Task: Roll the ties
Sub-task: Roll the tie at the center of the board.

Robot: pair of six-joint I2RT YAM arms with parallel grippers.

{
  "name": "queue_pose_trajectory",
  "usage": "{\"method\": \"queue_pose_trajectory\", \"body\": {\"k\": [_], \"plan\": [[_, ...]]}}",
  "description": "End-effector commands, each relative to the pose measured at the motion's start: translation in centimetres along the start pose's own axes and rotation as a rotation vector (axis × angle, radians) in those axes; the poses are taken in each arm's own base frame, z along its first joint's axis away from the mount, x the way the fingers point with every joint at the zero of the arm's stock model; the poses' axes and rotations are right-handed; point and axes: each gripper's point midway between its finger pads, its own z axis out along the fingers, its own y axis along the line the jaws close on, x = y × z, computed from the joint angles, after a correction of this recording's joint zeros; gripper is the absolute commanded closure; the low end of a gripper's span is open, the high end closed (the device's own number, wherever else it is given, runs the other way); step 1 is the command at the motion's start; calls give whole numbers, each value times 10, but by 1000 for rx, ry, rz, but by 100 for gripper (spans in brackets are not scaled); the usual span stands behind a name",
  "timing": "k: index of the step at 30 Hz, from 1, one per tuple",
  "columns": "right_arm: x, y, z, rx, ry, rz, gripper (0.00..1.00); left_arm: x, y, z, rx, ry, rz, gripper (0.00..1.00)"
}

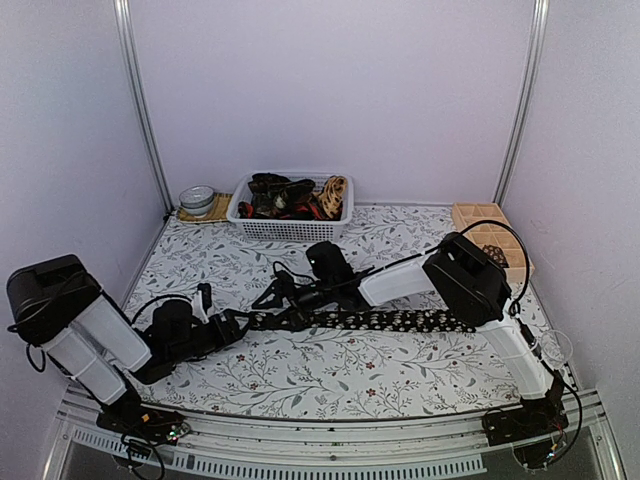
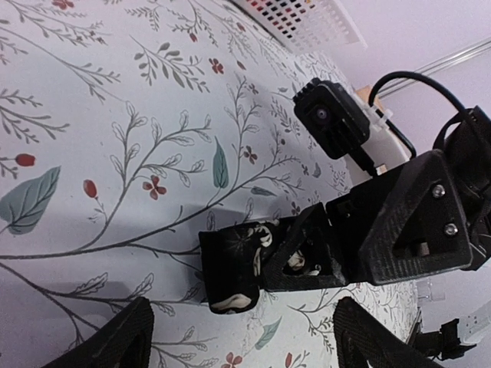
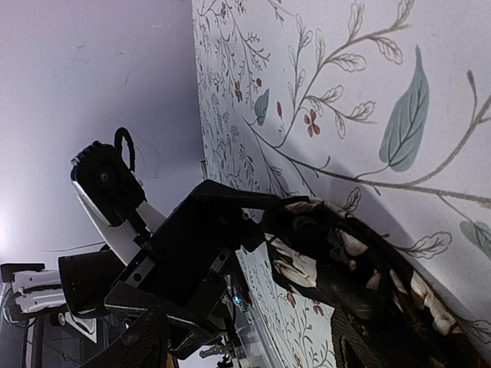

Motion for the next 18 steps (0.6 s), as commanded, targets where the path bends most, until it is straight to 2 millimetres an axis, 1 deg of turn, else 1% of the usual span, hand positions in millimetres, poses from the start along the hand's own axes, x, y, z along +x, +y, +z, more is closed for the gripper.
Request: {"method": "queue_pose_trajectory", "body": {"k": [1, 5, 7, 11, 14, 18], "plan": [[-3, -62, 6, 80, -8, 99, 27, -2, 13, 14, -50, 6, -21, 23], [-3, -61, 5, 78, -10, 95, 27, 6, 27, 20, -90, 28, -44, 26], [-4, -60, 4, 77, -11, 94, 27, 8, 29, 22, -89, 34, -58, 29], [-4, -61, 4, 75, -14, 95, 27, 15, 28, 27, -59, 58, -101, 38], [-5, -61, 4, 73, -14, 99, 27, 22, 28, 27, -36, 80, -131, 46], [-5, -61, 3, 74, -14, 98, 27, 28, 29, 24, -17, 92, -146, 47]]}}
